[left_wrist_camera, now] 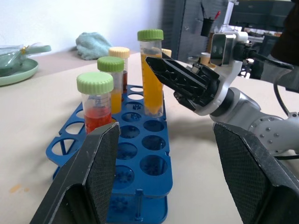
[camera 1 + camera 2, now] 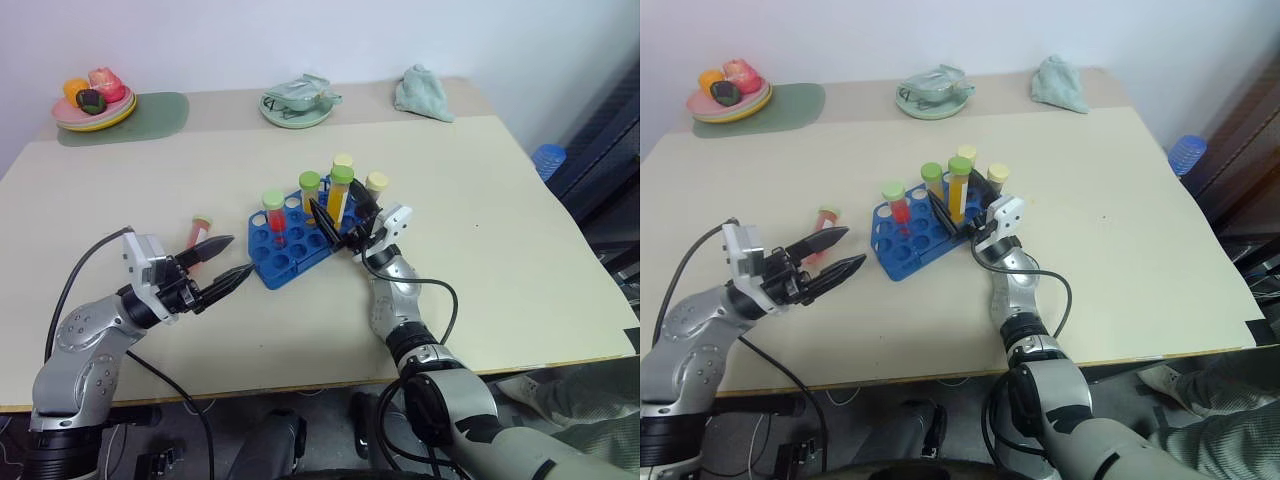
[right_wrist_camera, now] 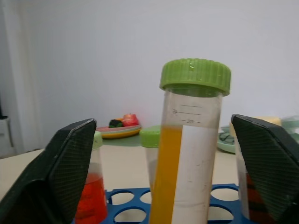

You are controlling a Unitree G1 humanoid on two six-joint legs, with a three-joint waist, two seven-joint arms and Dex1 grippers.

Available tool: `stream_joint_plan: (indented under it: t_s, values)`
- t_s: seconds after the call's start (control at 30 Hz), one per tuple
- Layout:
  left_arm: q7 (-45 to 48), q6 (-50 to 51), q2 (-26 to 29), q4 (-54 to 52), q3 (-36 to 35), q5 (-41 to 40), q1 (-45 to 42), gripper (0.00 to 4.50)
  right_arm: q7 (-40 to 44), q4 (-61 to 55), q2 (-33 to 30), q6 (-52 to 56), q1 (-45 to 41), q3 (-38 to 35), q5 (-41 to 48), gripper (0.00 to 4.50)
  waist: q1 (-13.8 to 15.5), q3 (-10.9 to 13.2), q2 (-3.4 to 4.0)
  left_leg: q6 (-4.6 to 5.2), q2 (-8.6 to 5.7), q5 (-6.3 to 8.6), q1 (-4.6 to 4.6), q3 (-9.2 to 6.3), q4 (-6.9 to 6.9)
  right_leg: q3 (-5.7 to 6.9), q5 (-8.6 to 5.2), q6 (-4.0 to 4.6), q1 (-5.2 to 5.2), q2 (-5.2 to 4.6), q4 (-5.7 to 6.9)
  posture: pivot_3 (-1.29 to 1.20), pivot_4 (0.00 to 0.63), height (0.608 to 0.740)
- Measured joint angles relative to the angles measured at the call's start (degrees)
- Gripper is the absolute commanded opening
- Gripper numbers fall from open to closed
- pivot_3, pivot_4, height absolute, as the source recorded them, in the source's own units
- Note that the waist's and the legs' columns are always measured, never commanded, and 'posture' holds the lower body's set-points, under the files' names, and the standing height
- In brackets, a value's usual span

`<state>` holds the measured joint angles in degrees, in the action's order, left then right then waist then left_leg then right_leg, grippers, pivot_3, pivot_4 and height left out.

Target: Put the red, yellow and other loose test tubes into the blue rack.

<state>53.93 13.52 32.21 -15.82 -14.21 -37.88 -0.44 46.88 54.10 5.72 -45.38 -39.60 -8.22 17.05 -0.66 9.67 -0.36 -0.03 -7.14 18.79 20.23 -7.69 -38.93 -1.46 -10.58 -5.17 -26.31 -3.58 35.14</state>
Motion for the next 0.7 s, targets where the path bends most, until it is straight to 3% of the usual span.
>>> stream_joint_plan:
  t_s: [0.47,0.7]
  values:
    - [-0.6,-0.1,-1.1,1.2,1.5,0.3,-1.0,3.27,0.4,-4.0,-1.2,0.7,2.4,2.3,-0.1,4.46,0.1,0.0,0.0,0.02,-0.01,0.01,-0.01,0.0,-0.01,0.0,0.0,0.0,0.04,-0.01,-0.02,0.0,0.15,0.74]
    - [-1.4,0.0,-1.1,1.1,1.8,0.3,-1.5,3.27,4.8,-5.7,-3.1,2.2,3.4,4.0,0.1,4.46,-0.1,0.0,0.0,0.01,-0.01,0.01,-0.01,0.01,-0.01,0.0,0.0,0.0,0.02,-0.01,-0.01,0.0,0.15,0.74]
